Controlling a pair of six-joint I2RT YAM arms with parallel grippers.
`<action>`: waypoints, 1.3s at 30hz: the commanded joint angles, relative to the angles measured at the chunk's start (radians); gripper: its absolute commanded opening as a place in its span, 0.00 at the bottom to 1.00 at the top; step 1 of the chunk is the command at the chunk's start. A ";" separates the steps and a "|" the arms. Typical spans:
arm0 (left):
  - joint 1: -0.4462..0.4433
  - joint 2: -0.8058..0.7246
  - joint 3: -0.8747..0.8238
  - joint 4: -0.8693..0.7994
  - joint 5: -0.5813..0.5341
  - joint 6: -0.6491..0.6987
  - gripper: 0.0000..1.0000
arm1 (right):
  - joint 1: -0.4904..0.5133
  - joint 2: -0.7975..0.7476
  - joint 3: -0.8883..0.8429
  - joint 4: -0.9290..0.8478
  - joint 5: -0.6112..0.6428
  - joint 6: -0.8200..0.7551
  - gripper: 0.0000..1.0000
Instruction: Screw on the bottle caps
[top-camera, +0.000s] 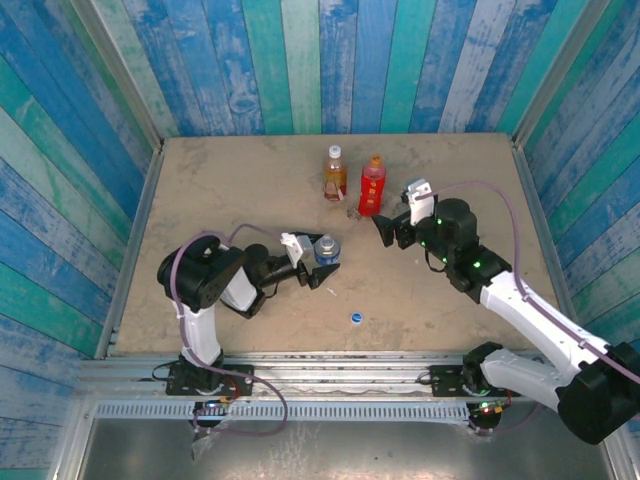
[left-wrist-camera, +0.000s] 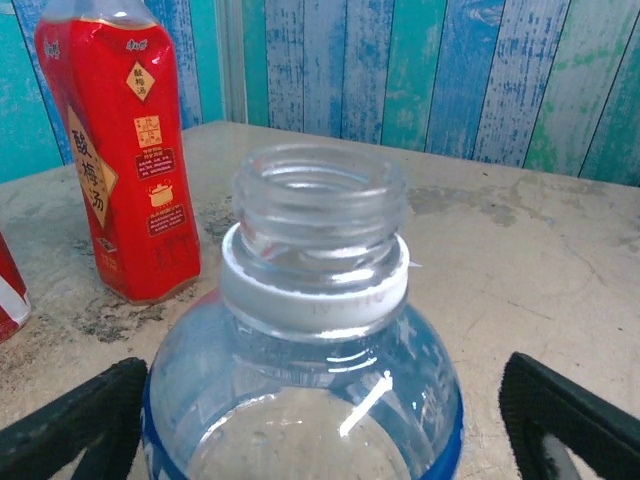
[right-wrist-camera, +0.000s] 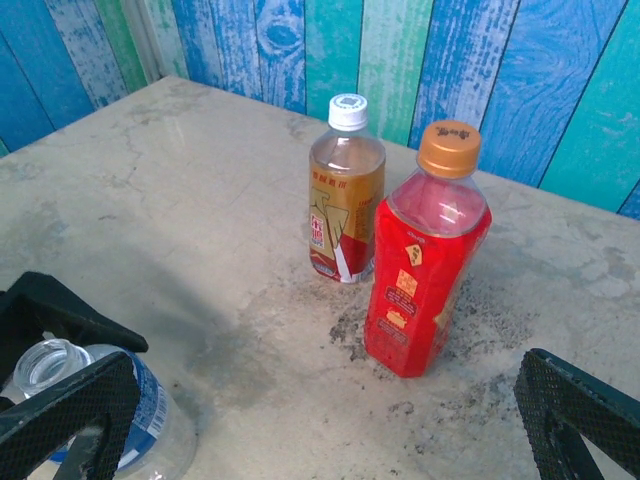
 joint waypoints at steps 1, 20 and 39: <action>-0.004 0.048 0.023 0.040 0.012 0.027 0.87 | -0.003 -0.036 -0.022 0.003 0.001 0.006 1.00; -0.007 0.046 0.033 0.029 0.051 0.000 0.57 | 0.010 -0.164 -0.107 -0.148 -0.103 0.097 0.97; -0.030 -0.046 -0.041 -0.042 0.050 0.012 0.57 | 0.593 0.021 -0.309 -0.151 0.296 0.343 0.83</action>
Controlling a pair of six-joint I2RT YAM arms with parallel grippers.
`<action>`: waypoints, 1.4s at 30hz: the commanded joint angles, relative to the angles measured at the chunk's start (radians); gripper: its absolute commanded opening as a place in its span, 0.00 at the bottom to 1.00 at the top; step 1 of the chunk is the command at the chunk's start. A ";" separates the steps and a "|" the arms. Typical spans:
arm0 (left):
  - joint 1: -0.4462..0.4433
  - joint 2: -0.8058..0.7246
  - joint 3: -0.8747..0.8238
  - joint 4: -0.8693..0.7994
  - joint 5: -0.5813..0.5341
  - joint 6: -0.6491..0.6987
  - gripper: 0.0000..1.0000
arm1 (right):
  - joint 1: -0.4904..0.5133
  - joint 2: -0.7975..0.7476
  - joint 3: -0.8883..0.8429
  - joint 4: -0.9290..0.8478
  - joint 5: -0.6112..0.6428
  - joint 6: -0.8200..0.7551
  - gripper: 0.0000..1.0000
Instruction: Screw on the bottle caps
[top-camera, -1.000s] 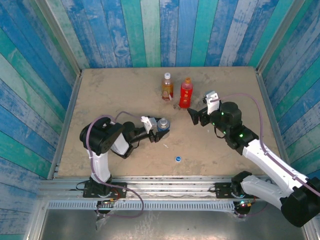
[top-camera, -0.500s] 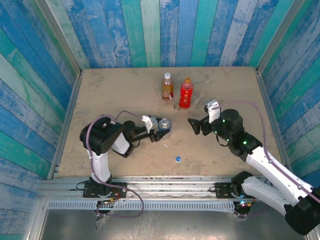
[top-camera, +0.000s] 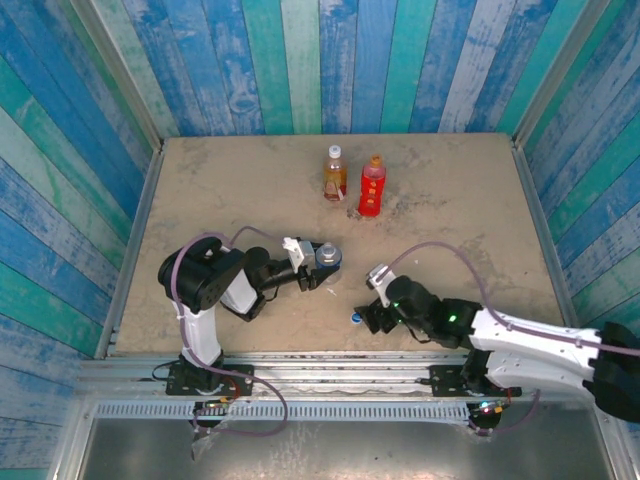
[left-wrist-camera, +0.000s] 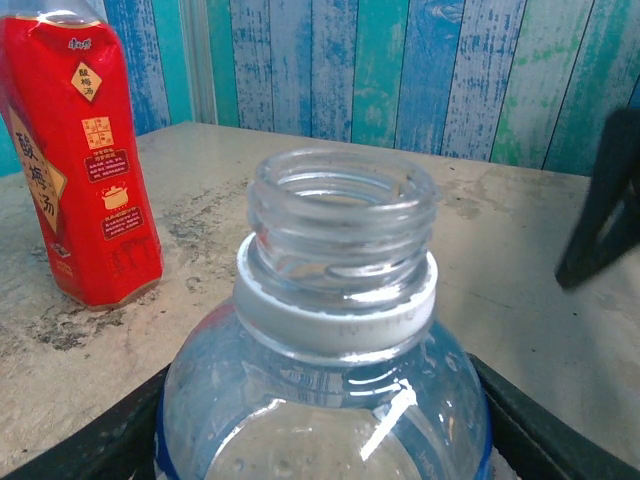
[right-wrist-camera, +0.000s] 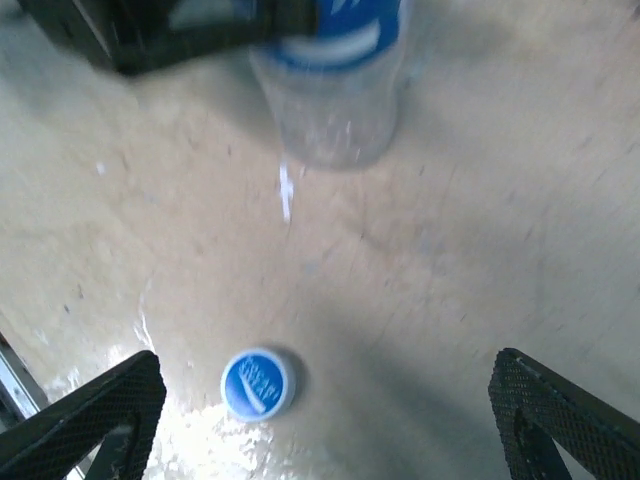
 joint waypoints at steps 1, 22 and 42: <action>-0.007 -0.038 -0.016 -0.063 0.010 0.014 0.57 | 0.047 0.093 -0.002 0.062 0.052 0.061 0.82; -0.009 -0.061 -0.025 -0.106 0.030 0.047 0.59 | 0.071 0.328 0.015 0.176 -0.006 0.064 0.42; -0.008 -0.068 -0.020 -0.138 0.028 0.056 0.59 | 0.071 0.318 0.019 0.154 0.011 0.058 0.35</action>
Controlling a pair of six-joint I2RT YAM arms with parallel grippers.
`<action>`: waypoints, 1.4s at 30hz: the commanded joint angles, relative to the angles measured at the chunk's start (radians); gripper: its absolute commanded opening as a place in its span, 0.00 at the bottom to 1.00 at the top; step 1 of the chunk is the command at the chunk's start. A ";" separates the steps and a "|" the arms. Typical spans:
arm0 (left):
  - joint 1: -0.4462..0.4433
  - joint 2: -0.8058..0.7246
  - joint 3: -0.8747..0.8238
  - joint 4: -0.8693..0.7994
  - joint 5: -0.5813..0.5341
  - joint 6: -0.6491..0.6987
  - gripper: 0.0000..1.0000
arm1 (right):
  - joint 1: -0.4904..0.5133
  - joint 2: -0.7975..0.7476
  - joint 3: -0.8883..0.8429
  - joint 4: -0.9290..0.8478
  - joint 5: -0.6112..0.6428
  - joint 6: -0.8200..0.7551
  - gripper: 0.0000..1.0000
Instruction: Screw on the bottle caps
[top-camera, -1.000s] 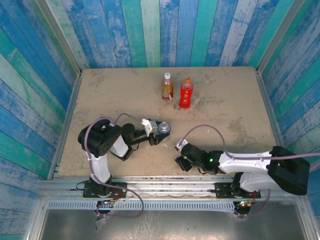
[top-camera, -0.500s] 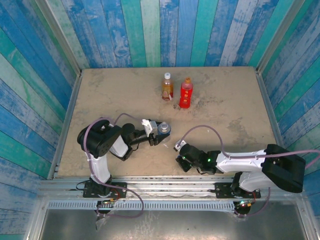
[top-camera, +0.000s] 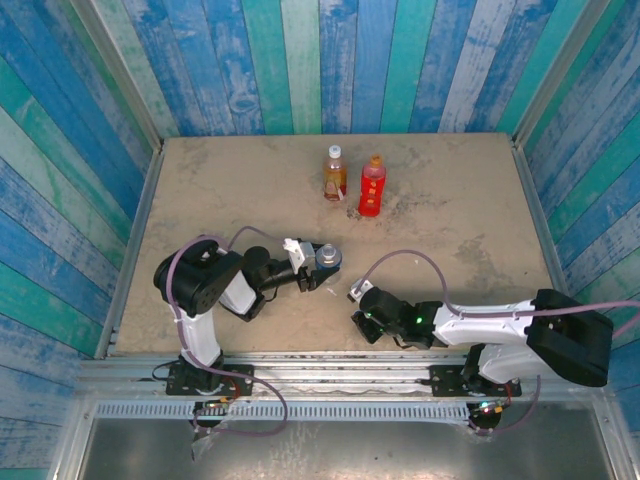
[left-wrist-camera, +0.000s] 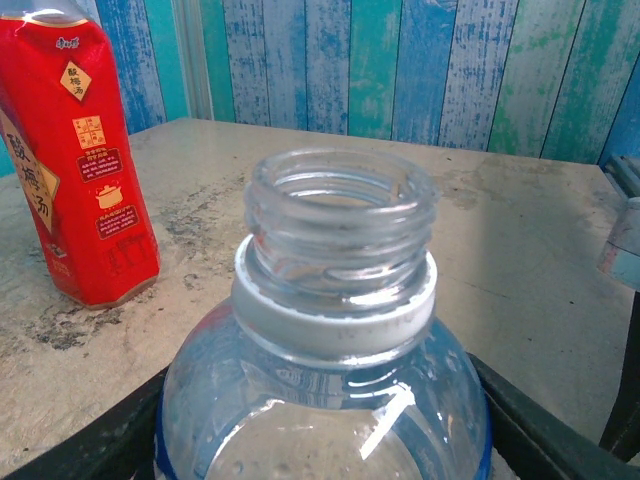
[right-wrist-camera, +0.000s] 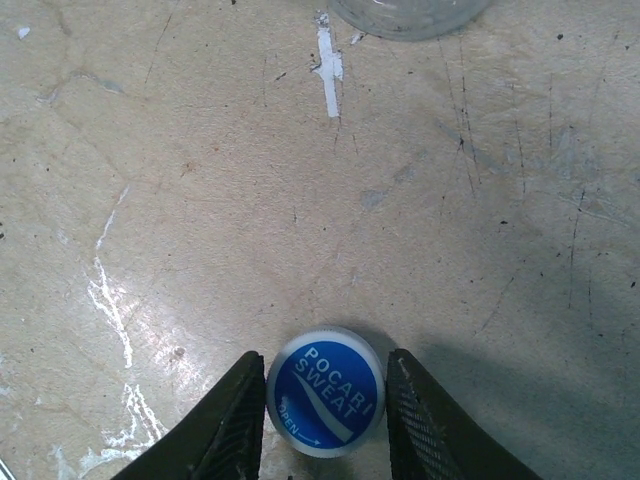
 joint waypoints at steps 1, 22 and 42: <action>-0.005 -0.034 -0.013 -0.085 0.023 0.015 0.59 | 0.007 0.018 0.018 -0.011 0.014 0.002 0.35; -0.006 -0.025 -0.003 -0.114 0.021 0.027 0.60 | 0.007 0.035 0.039 -0.048 0.051 -0.010 0.31; -0.007 0.003 0.005 -0.086 0.048 0.009 0.60 | -0.011 -0.147 0.299 -0.240 0.090 -0.113 0.28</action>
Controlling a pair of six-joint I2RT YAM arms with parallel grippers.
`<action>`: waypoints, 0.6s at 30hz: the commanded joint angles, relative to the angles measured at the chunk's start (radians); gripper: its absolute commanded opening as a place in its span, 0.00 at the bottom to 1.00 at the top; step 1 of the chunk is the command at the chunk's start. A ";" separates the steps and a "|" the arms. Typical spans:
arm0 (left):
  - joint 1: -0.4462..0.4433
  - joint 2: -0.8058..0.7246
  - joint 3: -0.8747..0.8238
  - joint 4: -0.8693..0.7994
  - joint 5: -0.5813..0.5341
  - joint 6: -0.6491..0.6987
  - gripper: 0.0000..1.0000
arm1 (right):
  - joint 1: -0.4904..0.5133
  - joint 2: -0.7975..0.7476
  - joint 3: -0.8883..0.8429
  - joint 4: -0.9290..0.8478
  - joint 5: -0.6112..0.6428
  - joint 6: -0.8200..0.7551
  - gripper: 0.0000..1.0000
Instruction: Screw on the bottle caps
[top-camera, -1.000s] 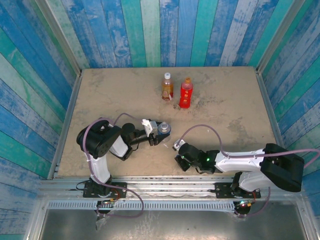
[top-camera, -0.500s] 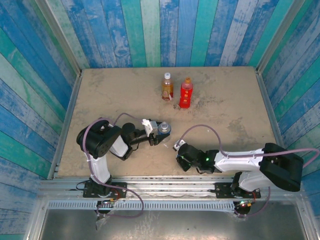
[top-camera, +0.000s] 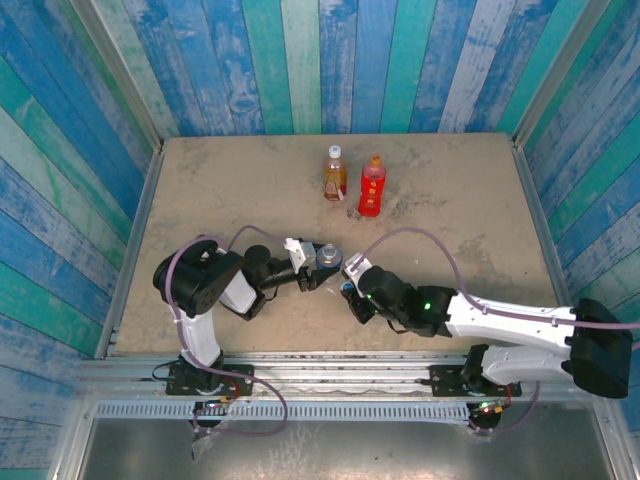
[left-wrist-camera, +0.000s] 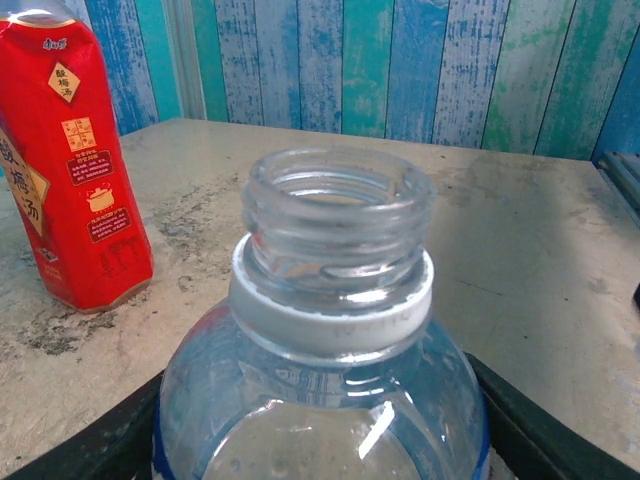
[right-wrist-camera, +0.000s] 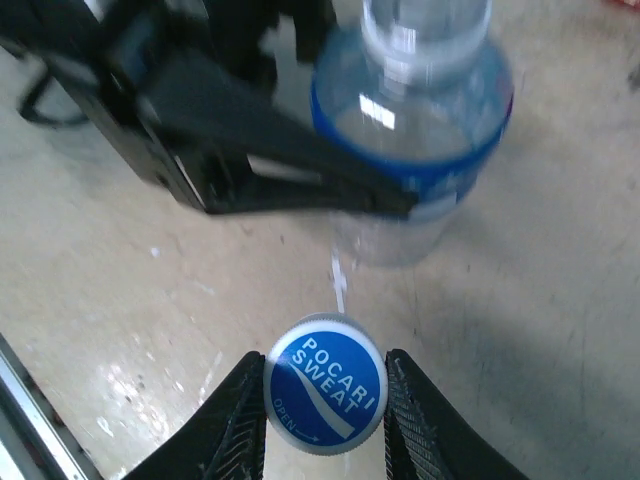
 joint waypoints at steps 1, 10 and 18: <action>-0.008 0.010 -0.006 -0.055 0.033 -0.006 0.60 | -0.013 -0.009 0.068 -0.037 0.016 -0.060 0.28; -0.007 0.006 -0.006 -0.069 0.045 0.001 0.60 | -0.112 0.119 0.237 -0.025 -0.057 -0.160 0.29; -0.007 -0.001 0.004 -0.108 0.055 0.021 0.60 | -0.176 0.224 0.275 -0.007 -0.131 -0.190 0.29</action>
